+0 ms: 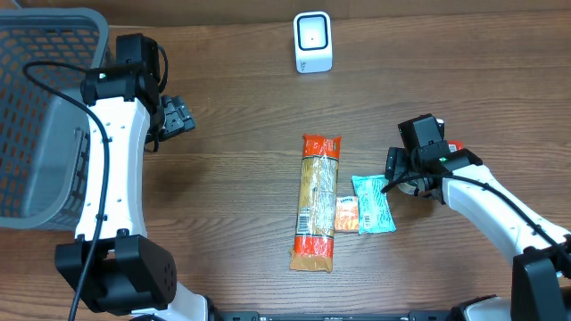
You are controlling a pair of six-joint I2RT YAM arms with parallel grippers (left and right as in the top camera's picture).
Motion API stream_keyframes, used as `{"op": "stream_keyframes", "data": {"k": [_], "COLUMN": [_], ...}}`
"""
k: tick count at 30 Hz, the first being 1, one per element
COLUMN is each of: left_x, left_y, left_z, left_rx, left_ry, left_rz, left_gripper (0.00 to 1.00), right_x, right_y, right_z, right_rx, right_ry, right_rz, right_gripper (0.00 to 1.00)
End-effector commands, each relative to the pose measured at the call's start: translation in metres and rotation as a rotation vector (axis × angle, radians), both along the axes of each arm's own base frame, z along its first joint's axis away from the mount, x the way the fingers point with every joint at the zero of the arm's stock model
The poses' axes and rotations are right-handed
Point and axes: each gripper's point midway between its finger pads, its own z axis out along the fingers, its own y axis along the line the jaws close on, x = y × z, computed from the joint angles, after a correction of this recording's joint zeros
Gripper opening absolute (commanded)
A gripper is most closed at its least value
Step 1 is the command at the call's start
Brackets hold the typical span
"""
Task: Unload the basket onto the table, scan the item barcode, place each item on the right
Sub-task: 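Lift the green-lidded jar with the right gripper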
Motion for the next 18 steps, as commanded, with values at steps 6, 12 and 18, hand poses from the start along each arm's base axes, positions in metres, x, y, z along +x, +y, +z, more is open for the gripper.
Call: {"op": "stream_keyframes", "data": {"k": [6, 12, 18], "left_x": [0.0035, 0.0035, 0.0035], "left_y": [0.0009, 0.0009, 0.0009], "left_z": [0.0055, 0.0055, 0.0055], "left_rx": [0.005, 0.005, 0.005], "left_ry": [-0.011, -0.011, -0.011], "left_rz": [-0.019, -0.019, -0.019], "left_gripper": [1.00, 1.00, 1.00], "right_x": [-0.0036, -0.0032, -0.0009], "right_y": [-0.0022, -0.0026, -0.0051], "right_z": [-0.0065, -0.0126, -0.0114], "right_rx": [0.000, 0.003, -0.011], "right_ry": [0.012, -0.008, -0.020], "right_rz": [0.003, 0.002, -0.005], "right_gripper": [0.85, 0.85, 0.72]}}
